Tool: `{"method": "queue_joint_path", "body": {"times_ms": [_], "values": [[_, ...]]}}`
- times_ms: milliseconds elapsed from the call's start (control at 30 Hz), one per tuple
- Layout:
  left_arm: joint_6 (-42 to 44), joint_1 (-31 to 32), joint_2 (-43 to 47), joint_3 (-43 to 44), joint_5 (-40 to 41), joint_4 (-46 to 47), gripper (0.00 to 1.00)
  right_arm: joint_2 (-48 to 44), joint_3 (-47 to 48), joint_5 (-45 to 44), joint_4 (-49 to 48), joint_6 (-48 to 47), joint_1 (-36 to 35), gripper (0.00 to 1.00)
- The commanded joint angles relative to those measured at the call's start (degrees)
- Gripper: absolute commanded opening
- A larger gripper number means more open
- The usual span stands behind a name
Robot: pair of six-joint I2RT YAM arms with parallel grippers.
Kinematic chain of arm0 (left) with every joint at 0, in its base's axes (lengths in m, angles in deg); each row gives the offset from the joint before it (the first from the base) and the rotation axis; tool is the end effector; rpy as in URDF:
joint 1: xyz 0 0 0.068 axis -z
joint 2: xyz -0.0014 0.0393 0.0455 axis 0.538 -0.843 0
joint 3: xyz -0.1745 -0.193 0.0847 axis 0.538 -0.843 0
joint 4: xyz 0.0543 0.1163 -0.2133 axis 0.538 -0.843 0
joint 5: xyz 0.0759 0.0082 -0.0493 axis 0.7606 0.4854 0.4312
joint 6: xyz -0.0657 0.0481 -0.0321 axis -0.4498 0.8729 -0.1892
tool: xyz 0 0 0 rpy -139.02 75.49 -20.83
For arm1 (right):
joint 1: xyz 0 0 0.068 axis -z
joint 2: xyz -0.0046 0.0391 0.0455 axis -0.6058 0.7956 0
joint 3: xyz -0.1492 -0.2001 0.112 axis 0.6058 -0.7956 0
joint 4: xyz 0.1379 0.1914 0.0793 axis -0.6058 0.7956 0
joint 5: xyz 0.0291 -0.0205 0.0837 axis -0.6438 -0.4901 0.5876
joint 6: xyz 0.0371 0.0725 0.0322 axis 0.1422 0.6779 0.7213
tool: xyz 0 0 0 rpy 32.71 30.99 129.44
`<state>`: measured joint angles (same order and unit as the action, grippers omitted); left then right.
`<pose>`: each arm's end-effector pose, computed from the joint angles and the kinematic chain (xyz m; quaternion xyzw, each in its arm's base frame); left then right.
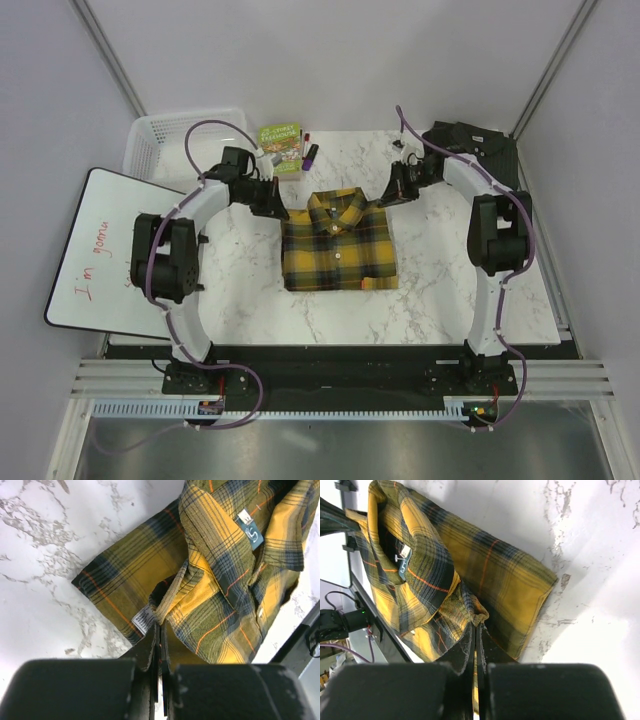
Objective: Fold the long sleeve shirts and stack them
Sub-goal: Fold the shirt
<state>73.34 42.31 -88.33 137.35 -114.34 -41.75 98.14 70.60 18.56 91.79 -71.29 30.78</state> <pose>0.3896 -0.1138 0.1940 0.1636 0.9007 -0.3222 0.2411 0.4461 0.1065 0.1844 -0.1129 0.8976 0.3924 0.1662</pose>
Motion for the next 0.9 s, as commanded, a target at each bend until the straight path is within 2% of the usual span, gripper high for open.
{"method": "queue_joint_path", "body": {"times_ms": [0, 100, 300, 400, 533, 633, 867], "values": [[1.6, -0.4, -4.5, 2.7, 2.7, 2.4, 0.02, 3.9, 1.6, -2.4, -1.6, -2.2, 0.4, 0.0], [3.0, -0.6, -6.1, 2.6, 7.1, 4.3, 0.02, 6.4, 3.2, -3.9, -2.5, -2.2, 0.9, 0.0], [3.0, -1.2, -8.7, 2.0, 9.7, 6.2, 0.02, 7.7, 1.4, -4.0, -5.9, -0.3, 0.9, 0.0], [2.6, -1.5, -8.9, 2.5, 8.6, 6.4, 0.02, 7.5, 0.8, -3.9, -6.8, 0.9, 0.9, 0.0], [1.0, -1.6, -3.9, 1.3, 5.8, 6.5, 0.02, 3.8, 1.0, -1.7, -6.9, 2.3, 0.8, 0.0], [1.5, -1.7, -1.8, 0.2, 6.8, 6.5, 0.02, 2.7, 1.3, -1.4, -7.0, 2.8, 0.5, 0.01], [3.1, -2.1, -4.9, 0.0, 9.1, 5.8, 0.02, 6.8, 0.9, -3.5, -6.9, 1.5, 0.4, 0.0]]}}
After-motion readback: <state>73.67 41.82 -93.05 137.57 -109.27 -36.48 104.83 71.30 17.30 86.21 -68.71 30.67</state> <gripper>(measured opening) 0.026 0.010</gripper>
